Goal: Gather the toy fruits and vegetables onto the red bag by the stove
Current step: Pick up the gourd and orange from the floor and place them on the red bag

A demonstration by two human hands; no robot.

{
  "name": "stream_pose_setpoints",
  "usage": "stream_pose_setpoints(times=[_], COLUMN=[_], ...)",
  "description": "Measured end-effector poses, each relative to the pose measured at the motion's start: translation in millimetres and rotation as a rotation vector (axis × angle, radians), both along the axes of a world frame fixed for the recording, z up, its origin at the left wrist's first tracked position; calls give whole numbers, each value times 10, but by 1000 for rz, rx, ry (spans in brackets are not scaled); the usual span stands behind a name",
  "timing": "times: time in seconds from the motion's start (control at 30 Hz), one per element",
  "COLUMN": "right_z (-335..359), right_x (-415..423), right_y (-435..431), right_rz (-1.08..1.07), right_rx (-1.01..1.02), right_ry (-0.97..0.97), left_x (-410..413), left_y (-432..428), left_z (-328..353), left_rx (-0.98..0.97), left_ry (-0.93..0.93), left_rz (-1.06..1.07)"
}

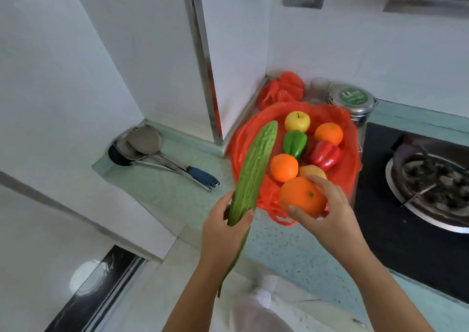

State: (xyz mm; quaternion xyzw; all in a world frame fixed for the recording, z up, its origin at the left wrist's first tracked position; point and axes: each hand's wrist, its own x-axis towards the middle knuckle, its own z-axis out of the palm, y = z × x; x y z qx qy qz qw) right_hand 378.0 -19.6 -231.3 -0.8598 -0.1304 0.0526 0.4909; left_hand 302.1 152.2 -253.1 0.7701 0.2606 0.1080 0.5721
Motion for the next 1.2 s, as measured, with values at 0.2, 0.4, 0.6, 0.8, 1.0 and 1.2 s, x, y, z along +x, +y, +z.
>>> stream_pose_setpoints(times=[0.2,0.4,0.6,0.8,1.0,1.2], right_z=[-45,-113,-131,-175,-259,-365], right_x=[633,1127,1415,1556,1624,1650], right_y=[200,309,413,362,292,261], right_rz=[-77,-127,-128,-145,-184,-210], right_rx=[39,28,29,47,34,19], right_ry=[12,-5,-8,38,48,91], left_x=[796,1444,1797,1974,2101,2176], left_y=[246,413,438,424,361,348], left_z=[-95,-239,-320,-441,-545,-636], left_rx=[39,68,103,119,128,146], left_ry=[48,80,87,121,130,144], left_rz=[-40,-69,-137,-158,-180,-167])
